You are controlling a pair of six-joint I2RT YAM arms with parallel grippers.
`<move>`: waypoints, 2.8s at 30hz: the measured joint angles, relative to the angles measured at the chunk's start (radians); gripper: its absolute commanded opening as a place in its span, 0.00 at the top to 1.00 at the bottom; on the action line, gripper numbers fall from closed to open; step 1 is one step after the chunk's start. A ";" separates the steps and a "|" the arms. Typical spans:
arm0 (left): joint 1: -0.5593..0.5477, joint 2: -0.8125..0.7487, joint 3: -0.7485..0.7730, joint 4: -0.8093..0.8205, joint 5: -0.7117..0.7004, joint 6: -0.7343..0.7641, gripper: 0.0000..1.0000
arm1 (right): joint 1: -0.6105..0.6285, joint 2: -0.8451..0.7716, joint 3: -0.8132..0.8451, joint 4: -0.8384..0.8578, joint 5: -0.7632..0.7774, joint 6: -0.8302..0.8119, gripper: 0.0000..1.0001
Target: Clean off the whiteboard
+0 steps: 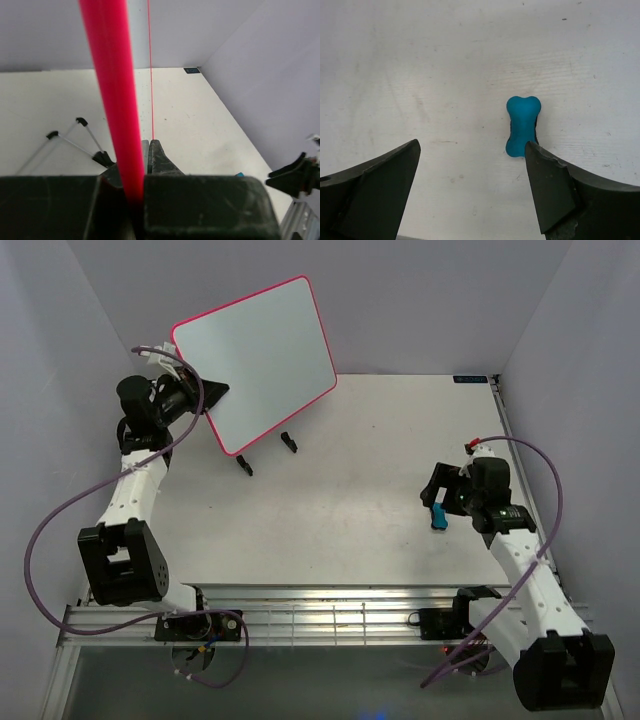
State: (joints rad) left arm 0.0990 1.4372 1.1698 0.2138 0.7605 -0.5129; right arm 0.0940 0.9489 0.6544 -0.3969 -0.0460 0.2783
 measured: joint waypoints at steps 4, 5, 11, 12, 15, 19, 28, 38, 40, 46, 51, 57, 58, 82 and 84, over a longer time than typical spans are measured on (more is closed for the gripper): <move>0.068 0.085 0.002 0.152 0.126 0.019 1.00 | 0.007 -0.135 0.031 -0.064 -0.044 -0.010 0.01; 0.079 0.097 0.002 0.167 0.150 0.020 1.00 | 0.012 -0.158 0.037 -0.074 -0.056 -0.010 0.10; 0.174 0.201 0.002 0.346 0.410 -0.008 1.00 | 0.050 -0.266 0.038 -0.097 -0.159 -0.014 0.10; 0.188 0.214 0.002 0.375 0.446 -0.017 1.00 | 0.061 -0.277 0.037 -0.103 -0.166 -0.014 0.10; 0.238 0.231 -0.029 0.465 0.509 -0.039 1.00 | 0.103 -0.299 0.038 -0.121 -0.166 -0.020 0.10; 0.288 0.248 -0.053 0.559 0.544 -0.068 1.00 | 0.178 -0.302 0.038 -0.138 -0.158 -0.027 0.10; 0.299 0.344 -0.052 0.676 0.547 -0.100 1.00 | 0.219 -0.310 0.044 -0.159 -0.133 -0.034 0.10; 0.319 0.483 -0.047 0.917 0.594 -0.226 1.00 | 0.229 -0.336 0.053 -0.171 -0.128 -0.044 0.10; 0.320 0.504 -0.047 0.955 0.596 -0.244 1.00 | 0.230 -0.340 0.053 -0.177 -0.124 -0.046 0.10; 0.320 0.522 -0.064 0.997 0.602 -0.242 1.00 | 0.232 -0.341 0.057 -0.179 -0.125 -0.047 0.10; 0.320 0.530 -0.064 1.005 0.618 -0.230 1.00 | 0.234 -0.341 0.057 -0.179 -0.125 -0.048 0.10; 0.320 0.585 -0.037 1.015 0.632 -0.235 1.00 | 0.236 -0.341 0.057 -0.179 -0.126 -0.050 0.10; 0.320 0.594 -0.032 1.019 0.628 -0.245 1.00 | 0.236 -0.341 0.057 -0.179 -0.126 -0.050 0.10; 0.346 0.669 -0.037 1.053 0.596 -0.305 0.73 | 0.243 -0.338 0.057 -0.176 -0.142 -0.051 0.10; 0.348 0.669 -0.052 1.060 0.584 -0.293 0.70 | 0.243 -0.334 0.057 -0.175 -0.145 -0.051 0.10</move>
State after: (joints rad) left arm 0.4469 2.1067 1.1179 1.2736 1.3441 -0.8062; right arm 0.3370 0.6151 0.7113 -0.5716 -0.1905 0.2272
